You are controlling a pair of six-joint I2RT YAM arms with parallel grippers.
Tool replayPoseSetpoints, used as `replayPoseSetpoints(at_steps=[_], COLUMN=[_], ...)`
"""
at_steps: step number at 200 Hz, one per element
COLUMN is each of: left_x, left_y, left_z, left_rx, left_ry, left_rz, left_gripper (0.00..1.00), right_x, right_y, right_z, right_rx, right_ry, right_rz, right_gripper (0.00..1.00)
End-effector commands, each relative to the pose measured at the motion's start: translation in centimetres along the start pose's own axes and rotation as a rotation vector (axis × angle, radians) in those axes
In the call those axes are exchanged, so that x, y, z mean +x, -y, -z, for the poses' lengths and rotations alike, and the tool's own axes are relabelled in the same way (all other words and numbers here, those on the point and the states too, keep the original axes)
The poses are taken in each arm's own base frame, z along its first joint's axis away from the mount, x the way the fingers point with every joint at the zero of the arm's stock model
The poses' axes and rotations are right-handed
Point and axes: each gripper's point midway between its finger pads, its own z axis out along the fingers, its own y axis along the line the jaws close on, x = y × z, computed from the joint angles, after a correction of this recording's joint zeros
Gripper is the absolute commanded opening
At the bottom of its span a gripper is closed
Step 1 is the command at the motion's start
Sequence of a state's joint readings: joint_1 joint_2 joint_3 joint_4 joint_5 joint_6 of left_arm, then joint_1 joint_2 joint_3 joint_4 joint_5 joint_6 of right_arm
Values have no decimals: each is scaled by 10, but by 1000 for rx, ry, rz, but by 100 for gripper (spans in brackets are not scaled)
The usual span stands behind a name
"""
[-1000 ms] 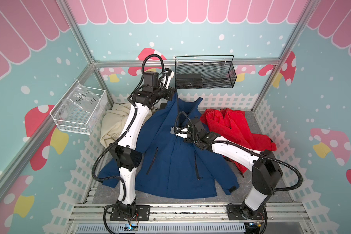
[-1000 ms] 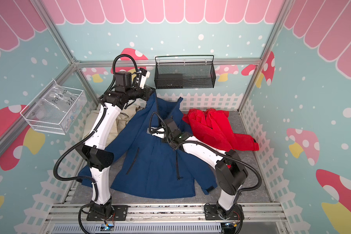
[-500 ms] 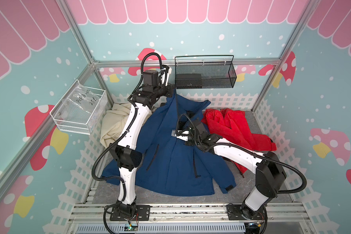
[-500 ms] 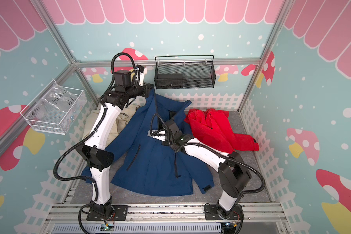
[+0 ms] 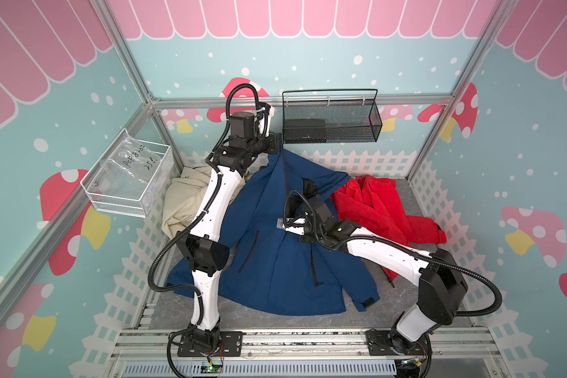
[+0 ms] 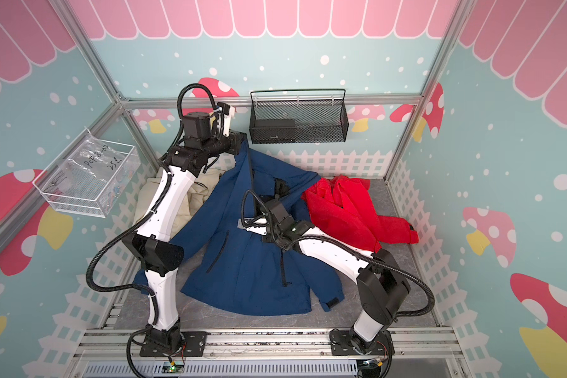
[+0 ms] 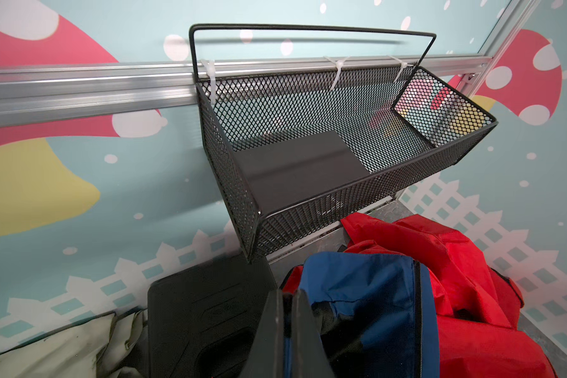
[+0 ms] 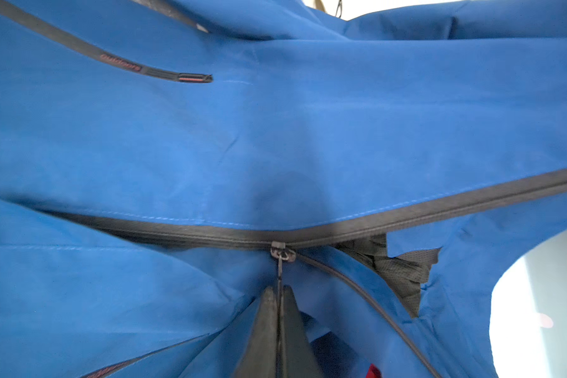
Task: Unzip the jacket
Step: Unzip the zipper on the jacket.
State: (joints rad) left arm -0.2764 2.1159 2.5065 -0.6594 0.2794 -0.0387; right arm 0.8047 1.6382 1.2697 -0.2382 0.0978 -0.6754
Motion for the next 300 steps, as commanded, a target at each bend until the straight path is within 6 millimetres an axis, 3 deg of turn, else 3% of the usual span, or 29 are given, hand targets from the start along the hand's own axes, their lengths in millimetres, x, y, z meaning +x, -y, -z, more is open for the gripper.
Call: replayPoseSetpoints(at_steps=[1, 300], left_x=[-65, -81], left_y=[-2, -21], left_z=[31, 34], left_rx=[-33, -76], left_ry=[211, 278], left_rz=[-32, -14], left_gripper=[0, 0], right_x=[13, 18], right_y=[-33, -101], right_z=[8, 19], right_rx=[-106, -301], right_ry=[-56, -88], right_rz=[26, -2], right_gripper=[0, 0])
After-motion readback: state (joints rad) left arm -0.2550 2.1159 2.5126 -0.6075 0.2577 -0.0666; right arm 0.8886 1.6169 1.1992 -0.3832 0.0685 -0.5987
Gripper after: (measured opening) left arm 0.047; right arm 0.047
